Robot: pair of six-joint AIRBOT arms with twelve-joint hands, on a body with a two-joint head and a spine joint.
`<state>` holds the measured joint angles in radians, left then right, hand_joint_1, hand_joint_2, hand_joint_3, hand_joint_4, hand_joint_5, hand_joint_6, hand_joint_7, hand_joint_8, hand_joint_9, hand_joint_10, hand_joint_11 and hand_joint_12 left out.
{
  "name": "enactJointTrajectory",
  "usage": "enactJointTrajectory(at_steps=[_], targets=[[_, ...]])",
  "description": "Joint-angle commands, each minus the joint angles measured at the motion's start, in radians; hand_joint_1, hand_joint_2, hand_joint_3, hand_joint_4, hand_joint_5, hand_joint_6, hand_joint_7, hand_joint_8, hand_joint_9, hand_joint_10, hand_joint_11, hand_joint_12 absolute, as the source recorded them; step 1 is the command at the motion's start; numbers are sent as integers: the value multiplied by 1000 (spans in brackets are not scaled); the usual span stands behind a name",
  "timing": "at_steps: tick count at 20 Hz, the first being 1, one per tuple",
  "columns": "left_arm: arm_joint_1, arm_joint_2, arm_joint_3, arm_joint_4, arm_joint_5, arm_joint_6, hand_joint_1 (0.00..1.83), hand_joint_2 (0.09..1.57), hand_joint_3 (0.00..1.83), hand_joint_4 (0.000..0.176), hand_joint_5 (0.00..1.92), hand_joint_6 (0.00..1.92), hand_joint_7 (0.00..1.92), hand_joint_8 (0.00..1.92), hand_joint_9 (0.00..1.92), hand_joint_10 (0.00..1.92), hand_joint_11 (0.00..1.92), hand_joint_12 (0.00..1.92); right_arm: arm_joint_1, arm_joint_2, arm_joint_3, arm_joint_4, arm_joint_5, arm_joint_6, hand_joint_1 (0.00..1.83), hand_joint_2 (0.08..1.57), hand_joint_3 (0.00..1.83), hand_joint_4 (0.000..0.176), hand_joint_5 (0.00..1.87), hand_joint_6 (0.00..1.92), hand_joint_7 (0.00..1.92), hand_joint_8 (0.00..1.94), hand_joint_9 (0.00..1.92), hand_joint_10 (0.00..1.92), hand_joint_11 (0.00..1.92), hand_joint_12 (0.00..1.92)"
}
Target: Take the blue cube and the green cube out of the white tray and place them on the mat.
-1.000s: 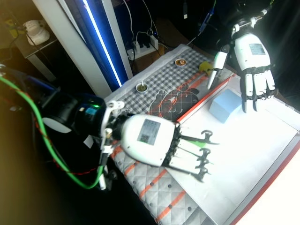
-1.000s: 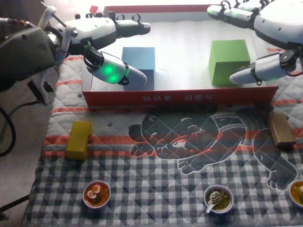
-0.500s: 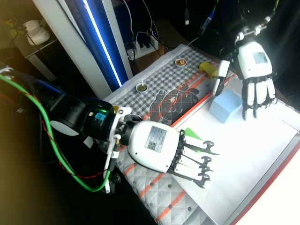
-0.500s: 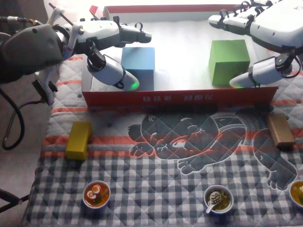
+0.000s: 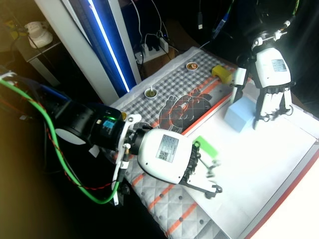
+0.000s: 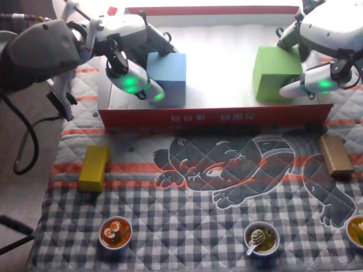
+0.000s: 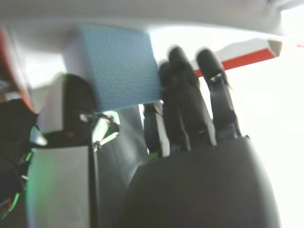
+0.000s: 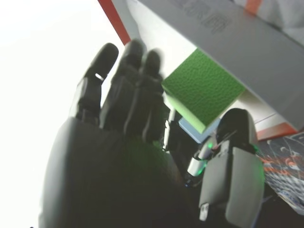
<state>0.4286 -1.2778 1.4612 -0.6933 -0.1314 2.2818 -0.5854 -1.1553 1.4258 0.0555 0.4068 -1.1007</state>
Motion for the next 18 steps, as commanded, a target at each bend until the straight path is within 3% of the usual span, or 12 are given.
enactJointTrajectory(at_steps=[1, 3, 4, 5, 7, 9, 11, 12, 14, 16, 17, 18], targets=[[-19, 12, -4, 17, -128, -29, 1218, 1199, 2, 0, 771, 1081, 879, 1367, 577, 965, 150, 1471, 25, 5, 7, 3, 121, -3, 1098, 1125, 0, 0, 962, 1006, 1398, 38, 1209, 977, 957, 1563], [-26, 21, -15, 37, -148, -60, 1228, 1189, 0, 0, 825, 988, 874, 1389, 588, 1004, 106, 1491, 36, 11, 5, 3, 131, -3, 1148, 1102, 2, 0, 1003, 933, 1371, 19, 1193, 799, 950, 1401], [-34, 43, -43, 74, -182, -87, 1225, 1194, 1, 0, 826, 986, 859, 1413, 572, 1011, 66, 1502, 43, 14, -9, 3, 158, -3, 1248, 1067, 0, 0, 1006, 842, 1297, 484, 1257, 635, 977, 1305], [-35, 59, -64, 105, -202, -113, 1228, 1193, 0, 0, 806, 1009, 879, 1386, 608, 1032, 75, 1509, 45, 27, -23, 3, 179, -3, 1256, 1067, 11, 0, 985, 848, 1195, 754, 1223, 655, 909, 1386], [-28, 117, -138, 201, -282, -217, 1228, 1196, 0, 0, 778, 1045, 893, 1362, 623, 1119, 104, 1529, 45, 65, -84, 2, 262, -3, 1244, 1090, 0, 0, 953, 914, 1136, 855, 1132, 680, 795, 1414], [25, 216, -262, 303, -403, -312, 1210, 1212, 0, 0, 771, 1254, 806, 1285, 678, 1204, 256, 1543, 23, 127, -174, -1, 371, -3, 1266, 1075, 0, 0, 1043, 702, 1117, 972, 1075, 1016, 867, 1601], [90, 295, -372, 353, -482, -312, 1229, 1190, 0, 0, 798, 1033, 896, 1347, 648, 1279, 239, 1620, -38, 173, -251, -19, 463, -3, 1154, 1087, 1, 0, 1037, 875, 1122, 873, 1094, 1256, 991, 1689], [120, 321, -414, 379, -505, -312, 1227, 1181, 1, 0, 824, 1144, 867, 1232, 667, 1284, 252, 1632, -73, 193, -287, -23, 502, -3, 1143, 1090, 0, 0, 1036, 880, 1171, 662, 1097, 1090, 934, 1579], [184, 362, -492, 426, -564, -331, 1243, 1145, 1, 0, 896, 1037, 932, 1135, 716, 1304, 320, 1712, -136, 221, -343, -34, 550, -3, 1257, 1046, 0, 0, 1055, 758, 1243, 672, 1166, 618, 830, 1305], [239, 387, -534, 475, -609, -422, 1243, 1142, 0, 0, 904, 1060, 927, 1111, 613, 1486, 209, 1864, -195, 235, -385, -43, 583, 3, 1133, 1059, 0, 0, 1094, 794, 1331, 444, 1220, 846, 963, 1466], [256, 390, -543, 482, -619, -452, 1252, 1122, 0, 0, 946, 996, 968, 1044, 635, 1479, 207, 1904, -220, 238, -398, -48, 596, 17, 1258, 1046, 0, 0, 1090, 630, 1251, 722, 1161, 867, 916, 1426], [277, 390, -554, 490, -632, -466, 1257, 1108, 0, 0, 971, 956, 996, 990, 654, 1384, 176, 1843, -258, 240, -406, -49, 614, 42, 1183, 1080, 0, 0, 1050, 817, 1180, 694, 1077, 1010, 866, 1513]])
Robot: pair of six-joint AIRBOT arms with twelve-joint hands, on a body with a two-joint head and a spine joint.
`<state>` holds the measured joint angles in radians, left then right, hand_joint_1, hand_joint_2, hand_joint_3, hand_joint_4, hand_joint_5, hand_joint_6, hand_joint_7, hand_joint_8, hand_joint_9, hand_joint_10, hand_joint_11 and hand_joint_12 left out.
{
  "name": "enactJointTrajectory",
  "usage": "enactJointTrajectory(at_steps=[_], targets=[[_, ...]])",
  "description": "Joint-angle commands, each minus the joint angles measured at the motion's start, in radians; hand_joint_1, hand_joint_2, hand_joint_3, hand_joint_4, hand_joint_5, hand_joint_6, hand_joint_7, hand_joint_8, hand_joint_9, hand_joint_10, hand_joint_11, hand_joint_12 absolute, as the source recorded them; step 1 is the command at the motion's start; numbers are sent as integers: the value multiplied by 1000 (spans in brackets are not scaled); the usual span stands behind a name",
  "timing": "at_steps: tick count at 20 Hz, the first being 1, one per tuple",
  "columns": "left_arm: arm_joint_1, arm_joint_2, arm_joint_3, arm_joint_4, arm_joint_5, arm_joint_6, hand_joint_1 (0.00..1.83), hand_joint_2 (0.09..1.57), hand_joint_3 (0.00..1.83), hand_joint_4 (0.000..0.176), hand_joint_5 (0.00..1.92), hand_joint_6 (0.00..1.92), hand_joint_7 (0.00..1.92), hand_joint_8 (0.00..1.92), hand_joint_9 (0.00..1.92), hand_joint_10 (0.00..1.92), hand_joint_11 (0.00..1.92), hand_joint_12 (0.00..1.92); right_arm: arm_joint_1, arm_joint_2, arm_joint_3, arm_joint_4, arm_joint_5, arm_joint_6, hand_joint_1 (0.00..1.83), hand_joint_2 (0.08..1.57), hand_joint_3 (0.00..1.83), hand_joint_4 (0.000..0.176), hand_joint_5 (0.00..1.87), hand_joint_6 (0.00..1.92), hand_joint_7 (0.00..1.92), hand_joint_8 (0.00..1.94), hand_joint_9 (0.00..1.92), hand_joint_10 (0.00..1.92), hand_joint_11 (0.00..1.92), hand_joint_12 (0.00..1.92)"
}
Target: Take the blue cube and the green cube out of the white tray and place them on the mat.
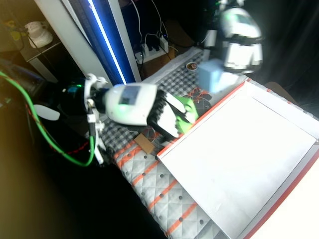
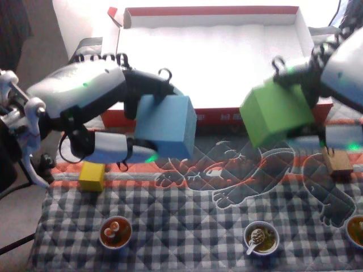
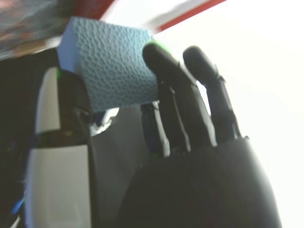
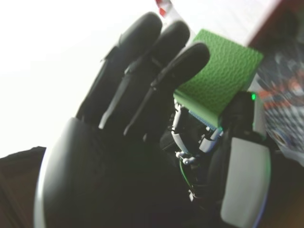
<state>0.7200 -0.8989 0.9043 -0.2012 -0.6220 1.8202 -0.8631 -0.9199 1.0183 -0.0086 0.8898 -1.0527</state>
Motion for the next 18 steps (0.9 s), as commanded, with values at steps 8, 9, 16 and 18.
enactJointTrajectory(at_steps=[8, 9, 16, 18], targets=[[4, -27, 28, -15, -51, -5, 923, 853, 0, 65, 659, 2, 743, 41, 576, 386, 26, 1108, -49, 0, 9, 10, 141, 89, 731, 850, 0, 55, 213, 14, 222, 17, 201, 37, 16, 643], [6, -27, 29, -21, -49, -5, 843, 846, 0, 100, 549, 0, 592, 7, 529, 144, 4, 807, -54, 0, 8, 10, 142, 94, 710, 806, 0, 91, 68, 5, 98, 7, 61, 7, 2, 174], [45, 9, 9, -117, -201, -11, 567, 828, 1, 176, 73, 0, 11, 0, 51, 0, 0, 7, -77, 16, 10, 40, 185, 113, 717, 769, 0, 87, 0, 0, 25, 7, 10, 3, 0, 0], [74, 45, -3, -112, -319, -127, 597, 785, 0, 176, 45, 0, 2, 0, 8, 0, 0, 0, -98, 31, 9, 87, 258, 122, 745, 806, 1, 95, 0, 0, 0, 0, 0, 0, 0, 0]])
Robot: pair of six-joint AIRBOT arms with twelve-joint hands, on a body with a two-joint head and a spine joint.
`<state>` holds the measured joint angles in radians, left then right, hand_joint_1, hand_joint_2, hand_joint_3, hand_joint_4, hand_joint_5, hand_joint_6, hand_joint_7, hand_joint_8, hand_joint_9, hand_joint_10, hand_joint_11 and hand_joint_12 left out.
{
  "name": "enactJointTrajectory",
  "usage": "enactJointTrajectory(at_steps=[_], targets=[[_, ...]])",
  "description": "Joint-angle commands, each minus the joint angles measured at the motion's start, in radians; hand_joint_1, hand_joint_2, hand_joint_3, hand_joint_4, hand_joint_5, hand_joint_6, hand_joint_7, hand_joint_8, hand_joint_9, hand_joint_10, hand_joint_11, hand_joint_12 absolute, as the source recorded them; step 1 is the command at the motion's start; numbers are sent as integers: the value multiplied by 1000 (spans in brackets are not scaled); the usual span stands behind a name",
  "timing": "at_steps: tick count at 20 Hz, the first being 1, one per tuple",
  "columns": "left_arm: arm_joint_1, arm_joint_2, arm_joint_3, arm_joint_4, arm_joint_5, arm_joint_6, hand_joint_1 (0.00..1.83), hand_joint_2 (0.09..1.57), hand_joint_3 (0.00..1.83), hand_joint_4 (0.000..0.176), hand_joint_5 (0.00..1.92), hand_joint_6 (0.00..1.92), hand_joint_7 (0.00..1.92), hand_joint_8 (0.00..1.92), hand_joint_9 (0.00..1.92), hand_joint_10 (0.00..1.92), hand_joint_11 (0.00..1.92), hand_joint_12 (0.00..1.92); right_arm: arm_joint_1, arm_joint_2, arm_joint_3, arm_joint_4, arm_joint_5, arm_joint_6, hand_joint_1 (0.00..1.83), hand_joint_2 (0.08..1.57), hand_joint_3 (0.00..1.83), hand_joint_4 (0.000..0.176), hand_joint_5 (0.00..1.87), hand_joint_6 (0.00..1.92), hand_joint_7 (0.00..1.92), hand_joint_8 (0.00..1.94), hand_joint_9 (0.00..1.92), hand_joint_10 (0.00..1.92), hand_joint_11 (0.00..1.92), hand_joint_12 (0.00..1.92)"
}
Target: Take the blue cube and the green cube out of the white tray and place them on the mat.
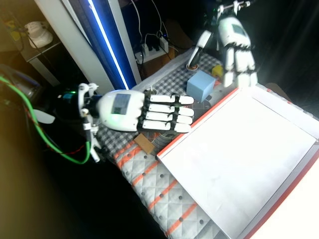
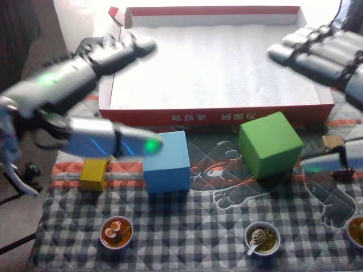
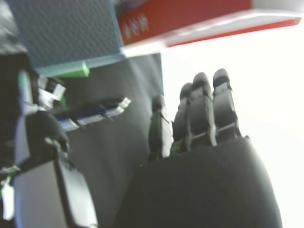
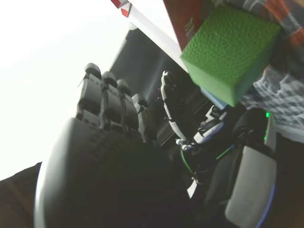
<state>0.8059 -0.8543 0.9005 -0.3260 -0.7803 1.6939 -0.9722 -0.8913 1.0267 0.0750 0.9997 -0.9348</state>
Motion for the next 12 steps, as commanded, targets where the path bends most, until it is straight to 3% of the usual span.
enactJointTrajectory(at_steps=[1, 2, 3, 4, 5, 6, 7, 8, 9, 10, 11, 12], targets=[[-1, 10, 2, 20, -194, -53, 585, 782, 0, 176, 67, 9, 0, 0, 0, 0, 0, 0, 0, 7, 1, 22, 187, 11, 676, 875, 27, 117, 0, 0, 0, 0, 6, 2, 0, 0], [4, 16, 3, 22, -216, -82, 585, 782, 0, 176, 67, 9, 0, 0, 0, 0, 0, 0, -8, 9, 1, 37, 217, 15, 676, 875, 27, 117, 0, 0, 0, 0, 6, 2, 0, 0], [9, 22, 3, 22, -242, -103, 568, 796, 0, 176, 46, 1, 1, 0, 9, 3, 0, 0, -18, 12, 1, 57, 258, 22, 662, 878, 25, 100, 0, 0, 0, 0, 25, 10, 0, 0], [16, 32, 4, 23, -287, -151, 544, 799, 0, 176, 17, 0, 0, 0, 5, 1, 0, 0, -29, 16, 2, 76, 315, 36, 646, 849, 9, 128, 0, 0, 0, 0, 50, 18, 0, 0], [24, 40, 10, 29, -327, -214, 592, 778, 0, 176, 15, 1, 0, 0, 0, 0, 0, 0, -33, 21, 1, 88, 347, 39, 687, 837, 2, 112, 0, 0, 12, 5, 88, 30, 0, 0], [39, 44, 35, 47, -384, -353, 542, 804, 3, 176, 11, 4, 0, 0, 0, 0, 0, 0, -36, 27, 0, 104, 384, 39, 803, 819, 0, 103, 1, 0, 46, 0, 123, 4, 15, 5], [52, 41, 62, 60, -422, -485, 542, 804, 3, 176, 11, 4, 0, 0, 0, 0, 0, 0, -38, 29, 1, 114, 405, 39, 803, 819, 0, 103, 1, 0, 46, 0, 123, 4, 15, 5], [73, 29, 105, 71, -468, -648, 642, 798, 0, 150, 27, 9, 0, 0, 0, 0, 0, 0, -38, 30, 2, 126, 424, 39, 792, 811, 0, 93, 0, 0, 86, 15, 133, 6, 11, 3], [102, 12, 147, 70, -517, -781, 653, 780, 0, 138, 13, 2, 0, 0, 0, 0, 0, 0, -40, 31, 2, 136, 437, 39, 785, 812, 0, 79, 0, 0, 109, 20, 147, 10, 14, 5], [128, -3, 177, 63, -559, -883, 653, 780, 0, 138, 13, 2, 0, 0, 0, 0, 0, 0, -43, 34, 2, 145, 443, 39, 785, 812, 0, 79, 0, 0, 109, 20, 147, 10, 14, 5], [160, -18, 202, 38, -621, -972, 626, 789, 0, 168, 2, 0, 0, 0, 0, 0, 0, 0, -44, 39, 2, 148, 452, 39, 782, 804, 0, 92, 0, 0, 103, 14, 136, 4, 2, 0], [181, -20, 194, 18, -683, -978, 561, 781, 0, 174, 0, 0, 0, 0, 0, 0, 0, 0, -49, 47, -2, 146, 479, 52, 783, 802, 0, 100, 0, 0, 101, 12, 127, 0, 0, 0]])
